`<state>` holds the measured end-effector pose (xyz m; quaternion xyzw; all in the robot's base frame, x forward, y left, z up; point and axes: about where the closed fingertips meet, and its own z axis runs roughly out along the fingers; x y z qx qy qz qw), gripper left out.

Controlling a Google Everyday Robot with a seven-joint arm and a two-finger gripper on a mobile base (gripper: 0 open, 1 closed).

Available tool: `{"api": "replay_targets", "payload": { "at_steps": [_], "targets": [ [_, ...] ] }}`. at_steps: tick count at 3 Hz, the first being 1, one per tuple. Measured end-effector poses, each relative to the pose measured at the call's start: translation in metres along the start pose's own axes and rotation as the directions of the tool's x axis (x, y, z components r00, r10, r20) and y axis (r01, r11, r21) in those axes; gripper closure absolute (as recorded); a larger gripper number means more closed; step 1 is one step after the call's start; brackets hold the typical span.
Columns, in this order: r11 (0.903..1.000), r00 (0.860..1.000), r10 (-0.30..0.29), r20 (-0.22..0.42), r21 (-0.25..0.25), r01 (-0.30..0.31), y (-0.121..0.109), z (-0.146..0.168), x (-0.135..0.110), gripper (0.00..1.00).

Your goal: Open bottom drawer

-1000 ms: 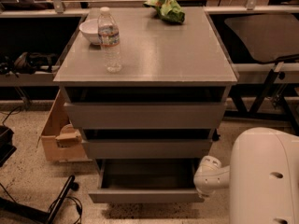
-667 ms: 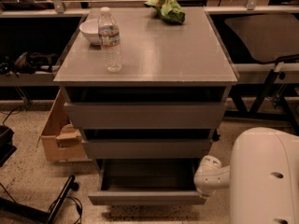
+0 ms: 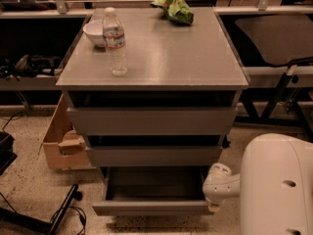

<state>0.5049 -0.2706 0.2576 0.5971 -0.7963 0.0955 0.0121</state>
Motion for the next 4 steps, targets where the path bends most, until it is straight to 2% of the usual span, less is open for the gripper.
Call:
{"api": "replay_targets", "payload": {
  "at_steps": [1, 2, 3, 4],
  "targets": [
    [0.9998, 1.0, -0.018, 0.025, -0.013, 0.018, 0.008, 0.007, -0.007, 0.0],
    [0.9984, 0.995, -0.021, 0.1, -0.05, 0.026, 0.041, 0.029, -0.012, 0.0],
    [0.9954, 0.976, -0.027, 0.214, -0.084, 0.046, 0.081, 0.055, -0.025, 0.0],
    [0.9954, 0.973, -0.029, 0.228, -0.082, 0.049, 0.083, 0.056, -0.029, 0.0]
  ]
}}
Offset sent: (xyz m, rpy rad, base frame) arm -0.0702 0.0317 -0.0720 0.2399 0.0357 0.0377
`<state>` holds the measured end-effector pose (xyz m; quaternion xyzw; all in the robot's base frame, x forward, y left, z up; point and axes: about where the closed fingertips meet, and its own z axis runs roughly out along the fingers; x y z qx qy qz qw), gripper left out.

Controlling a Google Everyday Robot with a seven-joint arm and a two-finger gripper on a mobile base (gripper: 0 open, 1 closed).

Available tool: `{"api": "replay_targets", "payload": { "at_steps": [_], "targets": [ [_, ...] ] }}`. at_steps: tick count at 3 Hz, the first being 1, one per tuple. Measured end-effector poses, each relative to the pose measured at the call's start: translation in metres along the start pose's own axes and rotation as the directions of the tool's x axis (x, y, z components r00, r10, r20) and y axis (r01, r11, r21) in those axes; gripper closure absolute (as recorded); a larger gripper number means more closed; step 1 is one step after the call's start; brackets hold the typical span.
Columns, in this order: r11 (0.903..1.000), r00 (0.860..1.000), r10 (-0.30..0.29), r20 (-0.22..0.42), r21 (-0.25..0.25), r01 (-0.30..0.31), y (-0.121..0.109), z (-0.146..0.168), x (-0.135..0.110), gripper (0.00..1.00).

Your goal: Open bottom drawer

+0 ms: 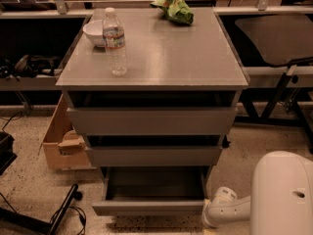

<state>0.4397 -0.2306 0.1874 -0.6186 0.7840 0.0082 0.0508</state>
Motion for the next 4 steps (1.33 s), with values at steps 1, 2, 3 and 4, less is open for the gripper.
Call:
{"api": "replay_targets", "payload": {
  "at_steps": [1, 2, 3, 4],
  "targets": [
    [0.9998, 1.0, -0.021, -0.016, 0.007, 0.021, 0.002, -0.006, 0.001, 0.0],
    [0.9871, 0.983, -0.151, -0.105, 0.037, 0.156, -0.001, -0.024, -0.015, 0.0],
    [0.9877, 0.984, -0.149, -0.102, 0.034, 0.153, -0.001, -0.022, -0.015, 0.0],
    [0.9921, 0.991, -0.122, -0.062, 0.025, 0.123, -0.007, -0.014, -0.021, 0.0]
  ]
}}
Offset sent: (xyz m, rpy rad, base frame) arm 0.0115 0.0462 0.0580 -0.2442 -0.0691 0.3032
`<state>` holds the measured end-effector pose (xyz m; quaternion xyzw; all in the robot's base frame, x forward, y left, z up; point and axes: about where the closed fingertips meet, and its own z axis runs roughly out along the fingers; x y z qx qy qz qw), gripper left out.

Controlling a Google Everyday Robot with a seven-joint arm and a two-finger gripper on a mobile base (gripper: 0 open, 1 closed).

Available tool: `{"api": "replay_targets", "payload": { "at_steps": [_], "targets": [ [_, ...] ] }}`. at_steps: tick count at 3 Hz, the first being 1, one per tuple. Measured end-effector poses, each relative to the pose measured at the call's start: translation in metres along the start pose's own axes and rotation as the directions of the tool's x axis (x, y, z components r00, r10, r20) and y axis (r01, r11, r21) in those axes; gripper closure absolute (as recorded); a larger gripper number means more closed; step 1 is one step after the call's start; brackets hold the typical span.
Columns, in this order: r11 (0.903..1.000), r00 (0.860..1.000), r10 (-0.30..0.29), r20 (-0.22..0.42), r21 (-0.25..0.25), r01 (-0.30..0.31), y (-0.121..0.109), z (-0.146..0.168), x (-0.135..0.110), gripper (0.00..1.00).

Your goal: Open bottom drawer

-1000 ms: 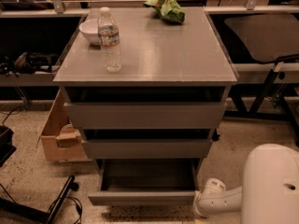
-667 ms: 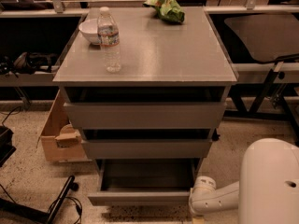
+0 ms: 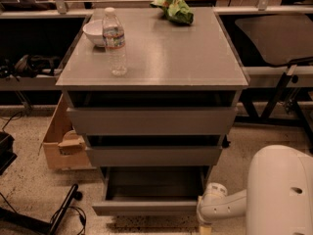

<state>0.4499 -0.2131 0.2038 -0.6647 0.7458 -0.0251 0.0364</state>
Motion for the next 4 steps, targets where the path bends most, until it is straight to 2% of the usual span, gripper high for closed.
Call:
{"api": "replay_targets", "payload": {
  "at_steps": [1, 2, 3, 4],
  "targets": [
    [0.9987, 0.999, 0.034, 0.023, -0.039, -0.033, -0.029, 0.036, -0.019, 0.0],
    [0.9984, 0.999, 0.042, 0.026, -0.038, -0.041, -0.031, 0.036, -0.02, 0.0],
    [0.996, 0.999, 0.041, -0.023, -0.078, -0.043, -0.003, 0.039, -0.006, 0.18],
    [0.9916, 0.996, 0.026, -0.08, -0.124, -0.036, 0.027, 0.033, 0.012, 0.42]
  ]
}}
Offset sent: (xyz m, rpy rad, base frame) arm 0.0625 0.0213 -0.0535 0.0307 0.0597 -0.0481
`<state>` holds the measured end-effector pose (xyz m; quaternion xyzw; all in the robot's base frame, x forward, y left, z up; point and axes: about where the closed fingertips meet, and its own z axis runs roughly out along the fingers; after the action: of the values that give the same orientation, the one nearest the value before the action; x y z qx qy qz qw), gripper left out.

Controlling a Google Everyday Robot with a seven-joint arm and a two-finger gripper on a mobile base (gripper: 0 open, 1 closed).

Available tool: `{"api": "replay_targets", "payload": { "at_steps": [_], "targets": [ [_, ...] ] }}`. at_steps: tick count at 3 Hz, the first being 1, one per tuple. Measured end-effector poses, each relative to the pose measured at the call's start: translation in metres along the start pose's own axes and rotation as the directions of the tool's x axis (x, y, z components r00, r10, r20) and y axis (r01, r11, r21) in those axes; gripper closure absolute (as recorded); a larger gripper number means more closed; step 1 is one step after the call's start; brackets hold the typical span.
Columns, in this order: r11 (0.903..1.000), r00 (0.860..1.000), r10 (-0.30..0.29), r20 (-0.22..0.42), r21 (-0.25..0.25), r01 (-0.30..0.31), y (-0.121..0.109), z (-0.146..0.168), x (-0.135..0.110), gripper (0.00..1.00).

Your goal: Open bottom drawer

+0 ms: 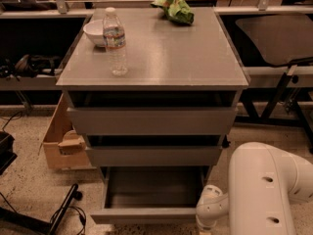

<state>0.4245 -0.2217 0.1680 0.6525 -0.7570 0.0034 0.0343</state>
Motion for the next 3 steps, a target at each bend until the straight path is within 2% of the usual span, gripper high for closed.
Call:
{"api": "replay_targets", "payload": {
  "at_steps": [2, 3],
  "targets": [
    [1.0, 1.0, 0.0, 0.0, 0.0, 0.0, -0.0006, -0.0157, 0.0008, 0.87],
    [1.0, 1.0, 0.0, 0.0, 0.0, 0.0, -0.0026, -0.0178, 0.0007, 1.0]
  ]
}}
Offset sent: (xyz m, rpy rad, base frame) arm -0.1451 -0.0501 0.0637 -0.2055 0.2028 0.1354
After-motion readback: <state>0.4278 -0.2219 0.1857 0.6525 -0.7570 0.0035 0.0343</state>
